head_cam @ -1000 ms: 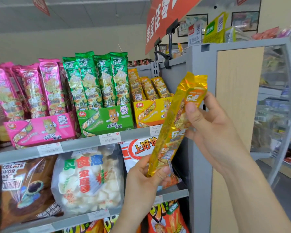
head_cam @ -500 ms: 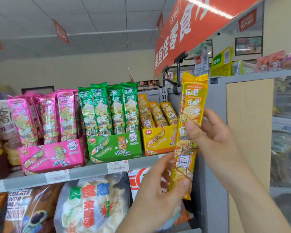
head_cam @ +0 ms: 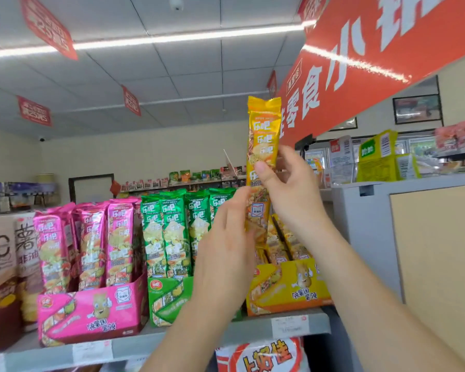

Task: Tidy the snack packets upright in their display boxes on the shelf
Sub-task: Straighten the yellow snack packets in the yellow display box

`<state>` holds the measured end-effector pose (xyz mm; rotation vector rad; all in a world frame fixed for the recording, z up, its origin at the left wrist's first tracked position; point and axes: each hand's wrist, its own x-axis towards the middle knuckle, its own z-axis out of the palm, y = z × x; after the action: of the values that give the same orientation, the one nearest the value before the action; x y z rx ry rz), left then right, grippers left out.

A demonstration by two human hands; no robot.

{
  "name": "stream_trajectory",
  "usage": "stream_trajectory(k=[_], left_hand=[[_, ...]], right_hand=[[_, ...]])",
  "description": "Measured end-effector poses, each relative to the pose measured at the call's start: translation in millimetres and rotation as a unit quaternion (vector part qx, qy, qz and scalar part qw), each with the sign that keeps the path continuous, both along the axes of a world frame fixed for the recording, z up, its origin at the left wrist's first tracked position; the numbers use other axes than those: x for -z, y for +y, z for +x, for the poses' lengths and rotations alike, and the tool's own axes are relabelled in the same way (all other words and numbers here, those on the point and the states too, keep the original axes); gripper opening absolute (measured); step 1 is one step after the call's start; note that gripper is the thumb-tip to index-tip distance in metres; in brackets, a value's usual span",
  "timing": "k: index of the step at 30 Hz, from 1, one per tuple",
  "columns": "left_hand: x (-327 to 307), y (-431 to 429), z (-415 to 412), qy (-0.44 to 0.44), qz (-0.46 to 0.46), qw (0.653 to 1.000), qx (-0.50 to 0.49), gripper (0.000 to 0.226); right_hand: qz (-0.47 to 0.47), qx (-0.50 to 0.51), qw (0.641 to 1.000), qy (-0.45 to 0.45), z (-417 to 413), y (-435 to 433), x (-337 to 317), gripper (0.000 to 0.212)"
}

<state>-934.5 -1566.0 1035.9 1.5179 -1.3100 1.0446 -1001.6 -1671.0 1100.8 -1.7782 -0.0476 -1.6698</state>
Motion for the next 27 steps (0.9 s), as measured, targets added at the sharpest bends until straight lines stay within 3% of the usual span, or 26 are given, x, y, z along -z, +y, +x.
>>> stream_trajectory(k=[5,10,15,18,20,22,27], left_hand=[[23.2,-8.1,9.8,-0.038,0.132,0.985,-0.1,0.052],[29.4,-15.1,7.4,-0.099,0.171,0.965,-0.173,0.028],[30.4,-14.9,5.4,-0.108,0.211,0.948,-0.212,0.037],[34.0,-18.4,9.3,-0.123,0.217,0.944,-0.214,0.033],[35.1,-20.3,12.2,-0.136,0.214,0.944,-0.212,0.031],[35.5,-21.9,13.7,-0.154,0.193,0.944,-0.218,0.012],[34.6,-25.1,11.7,-0.138,0.209,0.942,-0.222,0.028]], right_hand=[[0.008,0.107,0.982,0.155,28.7,-34.6,17.6,0.014],[0.038,0.086,0.952,0.291,38.1,-49.3,22.6,0.027],[0.118,0.051,0.946,0.298,51.4,-56.0,13.0,0.047],[0.186,0.014,0.945,0.267,64.0,-59.2,-2.0,0.074],[0.227,-0.028,0.929,0.292,72.9,-63.5,-14.5,0.088],[0.24,-0.059,0.919,0.309,81.7,-66.9,-19.2,0.087],[0.201,-0.04,0.92,0.333,100.1,-79.8,-12.3,0.063]])
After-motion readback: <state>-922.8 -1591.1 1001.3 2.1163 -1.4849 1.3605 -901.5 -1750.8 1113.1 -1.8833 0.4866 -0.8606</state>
